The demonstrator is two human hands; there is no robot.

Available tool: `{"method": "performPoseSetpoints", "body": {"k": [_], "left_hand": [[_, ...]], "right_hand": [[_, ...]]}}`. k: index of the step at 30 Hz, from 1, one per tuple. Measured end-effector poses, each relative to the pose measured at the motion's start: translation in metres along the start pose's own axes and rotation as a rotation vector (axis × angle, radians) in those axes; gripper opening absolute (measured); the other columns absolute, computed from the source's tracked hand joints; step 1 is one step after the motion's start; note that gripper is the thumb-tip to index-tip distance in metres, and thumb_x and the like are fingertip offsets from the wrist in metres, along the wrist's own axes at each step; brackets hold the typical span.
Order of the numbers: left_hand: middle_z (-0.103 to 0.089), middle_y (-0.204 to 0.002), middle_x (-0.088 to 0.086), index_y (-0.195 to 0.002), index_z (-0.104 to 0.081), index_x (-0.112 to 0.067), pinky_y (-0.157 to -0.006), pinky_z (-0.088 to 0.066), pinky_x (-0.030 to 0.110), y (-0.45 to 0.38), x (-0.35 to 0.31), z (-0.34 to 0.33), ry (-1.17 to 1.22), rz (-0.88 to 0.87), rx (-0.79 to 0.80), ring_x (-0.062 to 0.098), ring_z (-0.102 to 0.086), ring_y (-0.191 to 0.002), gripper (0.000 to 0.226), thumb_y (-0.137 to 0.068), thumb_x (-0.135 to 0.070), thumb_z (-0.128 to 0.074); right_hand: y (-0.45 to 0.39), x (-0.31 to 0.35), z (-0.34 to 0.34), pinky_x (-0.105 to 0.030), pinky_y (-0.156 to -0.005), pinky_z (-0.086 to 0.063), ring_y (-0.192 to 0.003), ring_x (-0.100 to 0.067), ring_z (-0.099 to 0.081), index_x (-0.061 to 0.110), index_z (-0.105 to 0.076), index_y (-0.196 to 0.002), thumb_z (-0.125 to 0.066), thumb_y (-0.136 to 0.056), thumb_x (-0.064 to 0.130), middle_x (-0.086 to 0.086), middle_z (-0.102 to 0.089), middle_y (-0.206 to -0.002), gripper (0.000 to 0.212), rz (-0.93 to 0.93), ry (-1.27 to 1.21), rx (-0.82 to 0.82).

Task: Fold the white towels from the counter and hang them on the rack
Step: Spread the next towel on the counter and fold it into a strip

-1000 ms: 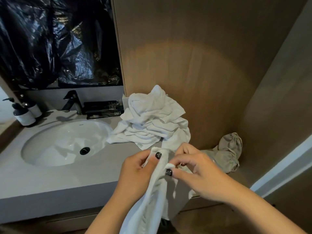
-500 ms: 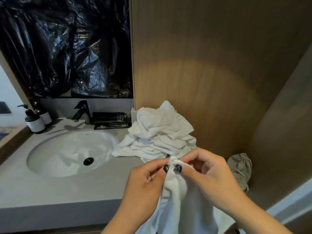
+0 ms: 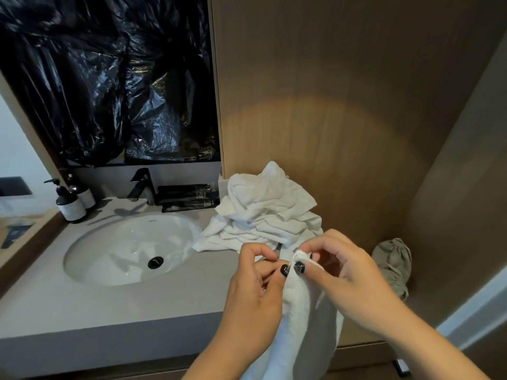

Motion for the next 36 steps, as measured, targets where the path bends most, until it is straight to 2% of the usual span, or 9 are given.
{"method": "performPoseSetpoints", "body": {"k": [2, 6, 11, 16, 21, 23, 26, 31, 36], "left_hand": [[-0.069, -0.082, -0.003, -0.093, -0.053, -0.039, -0.064, -0.046, 0.027, 0.003, 0.006, 0.004, -0.008, -0.048, -0.032, 0.01, -0.059, -0.069, 0.01, -0.09, -0.036, -0.061], [-0.066, -0.091, -0.017, -0.09, -0.059, -0.041, -0.08, -0.045, 0.016, 0.012, 0.02, 0.013, -0.118, -0.116, -0.078, 0.006, -0.061, -0.091, 0.017, -0.076, -0.048, -0.067], [-0.06, -0.085, -0.012, -0.079, -0.063, -0.034, -0.07, -0.04, 0.013, 0.008, 0.032, 0.014, -0.323, -0.205, -0.061, 0.009, -0.058, -0.082, 0.01, -0.078, -0.041, -0.07], [-0.054, -0.094, -0.006, -0.075, -0.069, -0.026, -0.081, -0.044, 0.021, -0.011, 0.05, 0.009, -0.412, -0.077, 0.075, 0.008, -0.055, -0.094, 0.014, -0.084, -0.036, -0.073], [-0.047, -0.106, -0.001, -0.081, -0.073, -0.019, -0.086, -0.033, 0.012, -0.025, 0.071, -0.004, -0.476, 0.04, 0.206, 0.011, -0.035, -0.111, 0.043, -0.076, -0.061, -0.064], [-0.048, -0.1, -0.003, -0.068, -0.069, -0.015, -0.081, -0.034, 0.014, -0.025, 0.069, -0.007, -0.478, 0.022, 0.194, 0.009, -0.039, -0.107, 0.054, -0.072, -0.068, -0.06], [-0.046, -0.087, -0.005, -0.045, -0.047, -0.02, -0.068, -0.033, 0.015, -0.026, 0.063, 0.0, -0.418, -0.034, 0.086, 0.008, -0.05, -0.091, 0.052, -0.082, -0.046, -0.072], [-0.043, -0.075, -0.013, -0.043, -0.044, -0.019, -0.058, -0.032, 0.016, -0.032, 0.056, 0.016, -0.454, -0.121, 0.101, 0.007, -0.047, -0.063, 0.053, -0.084, -0.03, -0.074], [-0.042, -0.067, -0.008, -0.042, -0.037, -0.022, -0.054, -0.031, 0.019, -0.04, 0.055, 0.035, -0.585, -0.086, 0.219, 0.006, -0.042, -0.055, 0.056, -0.081, -0.036, -0.075]], "right_hand": [[0.0, 0.003, -0.003, -0.012, -0.07, -0.042, -0.093, -0.006, -0.053, 0.033, -0.068, -0.091, -0.07, -0.087, 0.021, 0.015, -0.054, -0.091, 0.013, 0.035, 0.049, -0.038], [-0.004, 0.006, -0.006, -0.016, -0.076, -0.044, -0.097, -0.001, -0.052, 0.034, -0.064, -0.096, -0.063, -0.091, 0.026, 0.018, -0.056, -0.101, 0.01, 0.042, 0.069, -0.091], [-0.008, 0.024, 0.001, -0.014, -0.066, -0.044, -0.085, -0.001, -0.058, 0.028, -0.062, -0.095, -0.061, -0.094, 0.021, 0.017, -0.063, -0.087, 0.006, 0.097, 0.055, -0.109], [-0.032, 0.026, 0.009, -0.023, -0.065, -0.046, -0.077, -0.01, -0.057, 0.023, -0.062, -0.094, -0.061, -0.095, 0.024, 0.01, -0.063, -0.084, 0.001, 0.087, 0.128, -0.149], [-0.051, 0.02, 0.019, -0.027, -0.069, -0.047, -0.078, -0.01, -0.057, 0.02, -0.063, -0.095, -0.062, -0.095, 0.024, 0.009, -0.063, -0.086, 0.004, 0.062, 0.193, -0.151], [-0.057, 0.017, 0.027, -0.021, -0.068, -0.046, -0.08, -0.009, -0.057, 0.02, -0.063, -0.095, -0.062, -0.094, 0.024, 0.01, -0.062, -0.088, 0.004, 0.05, 0.21, -0.173], [-0.066, 0.008, 0.045, -0.018, -0.071, -0.045, -0.088, -0.01, -0.058, 0.018, -0.065, -0.097, -0.063, -0.094, 0.024, 0.008, -0.063, -0.094, 0.007, -0.004, 0.21, -0.232], [-0.077, -0.008, 0.072, -0.022, -0.074, -0.046, -0.094, -0.014, -0.059, 0.016, -0.066, -0.095, -0.064, -0.093, 0.023, 0.002, -0.064, -0.1, 0.007, -0.066, 0.205, -0.328], [-0.077, -0.015, 0.079, -0.023, -0.071, -0.047, -0.09, -0.016, -0.06, 0.013, -0.066, -0.096, -0.063, -0.093, 0.019, -0.001, -0.065, -0.096, 0.007, -0.109, 0.183, -0.403]]}}
Point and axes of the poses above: each hand's wrist, its own y-axis away from the middle knuckle, its own z-axis out of the back of the hand, x = y × z, the point moved 3 cm from there along -y, towards the middle knuckle
